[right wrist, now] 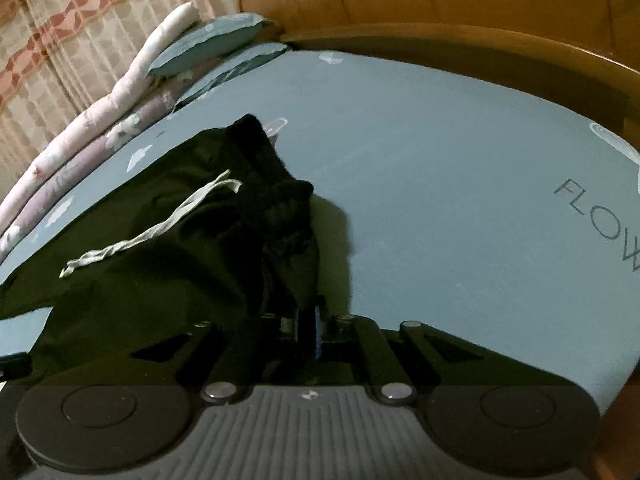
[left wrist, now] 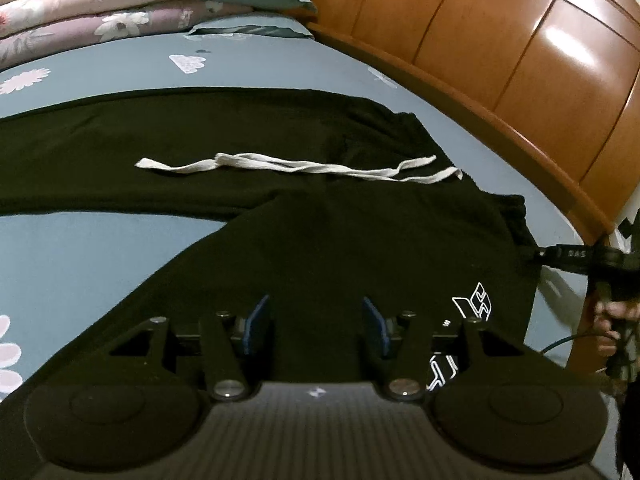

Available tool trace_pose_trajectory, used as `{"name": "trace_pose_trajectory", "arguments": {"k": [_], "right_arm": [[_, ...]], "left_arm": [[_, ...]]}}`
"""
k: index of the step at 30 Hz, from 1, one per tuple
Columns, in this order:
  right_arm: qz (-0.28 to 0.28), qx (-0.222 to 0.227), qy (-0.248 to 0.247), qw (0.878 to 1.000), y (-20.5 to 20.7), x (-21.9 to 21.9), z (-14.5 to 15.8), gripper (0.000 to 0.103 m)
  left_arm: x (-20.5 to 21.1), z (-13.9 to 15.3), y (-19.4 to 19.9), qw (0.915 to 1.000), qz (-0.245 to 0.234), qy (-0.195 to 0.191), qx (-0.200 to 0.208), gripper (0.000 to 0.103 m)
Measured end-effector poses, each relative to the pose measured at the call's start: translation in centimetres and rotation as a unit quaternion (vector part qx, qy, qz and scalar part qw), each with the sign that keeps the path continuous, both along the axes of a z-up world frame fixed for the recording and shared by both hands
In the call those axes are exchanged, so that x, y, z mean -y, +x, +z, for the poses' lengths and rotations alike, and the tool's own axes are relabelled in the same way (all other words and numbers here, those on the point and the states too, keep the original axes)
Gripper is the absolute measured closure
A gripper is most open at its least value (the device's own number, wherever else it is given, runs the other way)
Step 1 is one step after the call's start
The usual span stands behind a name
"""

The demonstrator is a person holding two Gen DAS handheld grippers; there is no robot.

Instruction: Fold clothes

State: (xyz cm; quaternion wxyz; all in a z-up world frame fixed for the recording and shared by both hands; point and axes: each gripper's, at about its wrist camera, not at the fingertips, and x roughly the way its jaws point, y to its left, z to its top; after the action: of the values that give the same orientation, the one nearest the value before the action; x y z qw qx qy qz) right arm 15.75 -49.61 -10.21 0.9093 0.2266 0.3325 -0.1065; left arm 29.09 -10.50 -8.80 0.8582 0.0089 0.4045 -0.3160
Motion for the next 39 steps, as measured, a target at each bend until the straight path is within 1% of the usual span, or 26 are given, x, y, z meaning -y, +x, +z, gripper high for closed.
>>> {"name": "trace_pose_trajectory", "arguments": {"k": [2,3,6,8,11,13,15,16,17,20,22,24,26,28,30,32,35,37,39], "right_arm": [[-0.005,0.020,-0.028,0.999,-1.0,-0.4,1.7,0.068],[-0.005,0.037,-0.046,0.998,-1.4,-0.9,2.7,0.064],[0.054,0.073,-0.051,0.995,0.2,-3.2,3.6,0.053],[0.095,0.097,-0.052,0.989,1.3,-4.7,4.1,0.052],[0.154,0.082,-0.073,0.982,4.3,-7.7,2.3,0.052],[0.171,0.058,-0.081,0.980,5.6,-8.6,0.9,0.052],[0.165,0.026,-0.095,0.981,5.8,-8.5,-0.5,0.052],[0.158,0.013,-0.102,0.982,5.6,-8.2,-0.9,0.052],[0.156,0.014,-0.106,0.982,5.1,-7.8,-1.1,0.053],[0.127,0.000,-0.110,0.986,3.8,-7.1,-0.6,0.053],[0.111,-0.011,-0.110,0.988,3.2,-7.0,0.0,0.050],[0.114,-0.001,-0.104,0.988,2.3,-7.8,0.9,0.043],[0.137,0.018,-0.092,0.986,1.6,-9.4,1.7,0.040],[0.168,0.026,-0.091,0.981,1.1,-11.3,2.1,0.039],[0.195,0.018,-0.103,0.975,0.9,-13.5,1.6,0.036],[0.202,-0.001,-0.126,0.971,0.9,-15.4,0.6,0.036],[0.205,-0.031,-0.158,0.965,0.4,-17.3,-0.8,0.035],[0.200,-0.035,-0.159,0.966,-0.2,-17.6,-0.8,0.029],[0.194,-0.037,-0.153,0.968,-0.8,-17.7,-0.6,0.027]], "left_arm": [[0.5,-0.3,0.4,1.0000,0.000,0.000,0.002,0.051],[0.8,-0.5,0.7,1.0000,0.001,0.001,0.003,0.051],[1.5,-1.1,1.4,1.0000,0.002,0.001,0.006,0.051],[2.1,-1.5,1.8,1.0000,0.003,0.001,0.008,0.051],[2.8,-2.1,2.6,0.9999,0.004,0.002,0.010,0.051],[3.3,-2.5,3.0,0.9999,0.005,0.002,0.012,0.050],[2.5,-3.2,3.3,0.9995,0.019,0.015,0.018,0.050],[1.9,-3.3,3.2,0.9992,0.023,0.017,0.026,0.048],[1.2,-3.4,3.2,0.9989,0.028,0.020,0.033,0.048],[-0.2,-3.3,2.9,0.9977,0.045,0.034,0.038,0.048],[-0.8,-2.8,2.6,0.9973,0.054,0.041,0.029,0.048],[-1.1,-1.8,1.8,0.9970,0.058,0.044,0.024,0.049],[-1.3,-0.7,0.2,0.9970,0.051,0.047,0.034,0.048],[-1.8,0.5,-1.9,0.9968,0.043,0.048,0.047,0.042],[-2.4,1.1,-3.7,0.9962,0.046,0.053,0.051,0.039],[-3.0,1.0,-5.8,0.9954,0.054,0.061,0.051,0.039],[-3.5,0.2,-8.6,0.9921,0.072,0.087,0.055,0.039],[-3.8,-0.6,-10.5,0.9907,0.080,0.096,0.053,0.038],[-4.3,-1.5,-12.4,0.9890,0.095,0.103,0.048,0.038]]}}
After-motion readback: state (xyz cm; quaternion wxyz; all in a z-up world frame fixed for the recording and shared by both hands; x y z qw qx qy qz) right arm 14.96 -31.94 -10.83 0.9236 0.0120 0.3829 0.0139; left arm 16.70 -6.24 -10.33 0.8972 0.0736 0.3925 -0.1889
